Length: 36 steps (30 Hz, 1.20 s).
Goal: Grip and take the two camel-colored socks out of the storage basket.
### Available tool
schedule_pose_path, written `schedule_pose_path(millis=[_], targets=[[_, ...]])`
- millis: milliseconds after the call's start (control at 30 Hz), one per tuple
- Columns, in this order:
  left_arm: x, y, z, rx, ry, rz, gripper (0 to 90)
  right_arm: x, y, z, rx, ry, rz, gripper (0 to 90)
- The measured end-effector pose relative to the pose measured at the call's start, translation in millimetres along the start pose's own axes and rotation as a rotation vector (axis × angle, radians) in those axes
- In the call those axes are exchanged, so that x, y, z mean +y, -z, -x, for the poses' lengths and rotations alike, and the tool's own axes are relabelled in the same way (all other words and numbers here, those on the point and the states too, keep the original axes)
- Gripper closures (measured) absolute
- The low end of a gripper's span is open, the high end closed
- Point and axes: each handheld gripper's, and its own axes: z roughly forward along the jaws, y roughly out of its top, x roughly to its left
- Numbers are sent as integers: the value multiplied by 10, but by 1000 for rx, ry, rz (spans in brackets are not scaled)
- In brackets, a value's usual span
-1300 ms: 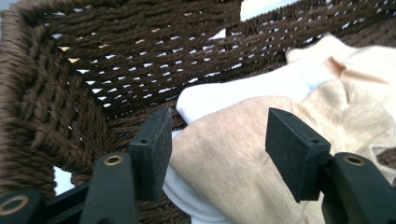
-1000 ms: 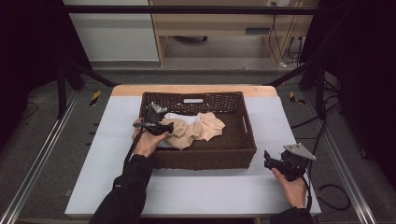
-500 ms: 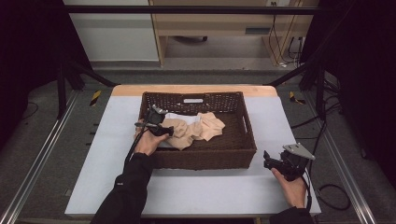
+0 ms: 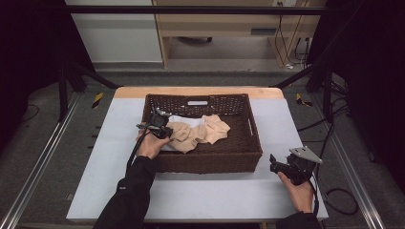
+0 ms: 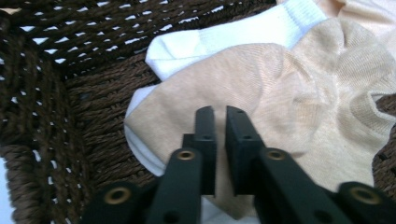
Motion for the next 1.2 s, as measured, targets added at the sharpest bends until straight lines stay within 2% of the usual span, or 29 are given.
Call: schedule_pose_path(millis=[100, 167, 200, 233, 300, 333, 433, 500, 567, 633, 700, 767, 867, 933, 1033, 1200], targets=[[-1, 13, 0, 5, 1, 6, 891, 0, 1, 2, 0, -2, -1, 46], [-1, 4, -1, 12, 2, 1, 886, 1, 3, 3, 0, -6, -1, 46], [-4, -13, -5, 17, 3, -7, 838, 1, 3, 4, 0, -7, -1, 46], [-13, -45, -7, 27, 0, -14, 733, 1, 3, 4, 0, -8, -3, 46], [-33, -104, -8, 57, -25, -5, 439, 1, 5, 4, 0, -5, -1, 46], [-33, -113, -10, 56, -20, -2, 364, 1, 6, 3, -1, -6, 1, 46], [-41, -141, -16, 53, -25, 2, 288, 1, 4, 4, 1, -7, -2, 46], [-44, -152, -24, 40, -25, -1, 280, 1, 1, 2, 0, -7, -4, 46], [-47, -154, -30, 21, -11, -11, 307, 0, 0, 1, 1, -3, -2, 46], [-43, -136, -27, -6, 10, -28, 428, 0, 1, 1, 1, -3, -1, 46], [-38, -117, -13, 0, -10, -35, 544, 0, 4, 1, 0, -7, -2, 46], [-32, -91, -9, -3, -6, -38, 650, 1, 6, 1, 0, -6, -2, 46], [-21, -46, 2, -9, -8, -14, 773, 1, 4, 3, -1, -6, -3, 46], [-19, -11, 11, -6, -14, 16, 822, 0, 4, 3, -1, -6, -4, 46], [-16, 55, 26, -12, -27, 74, 845, 0, 9, 3, -2, -3, -2, 46], [-31, 178, 18, -60, -13, 216, 853, 0, 7, 13, -7, -3, -2, 45]])
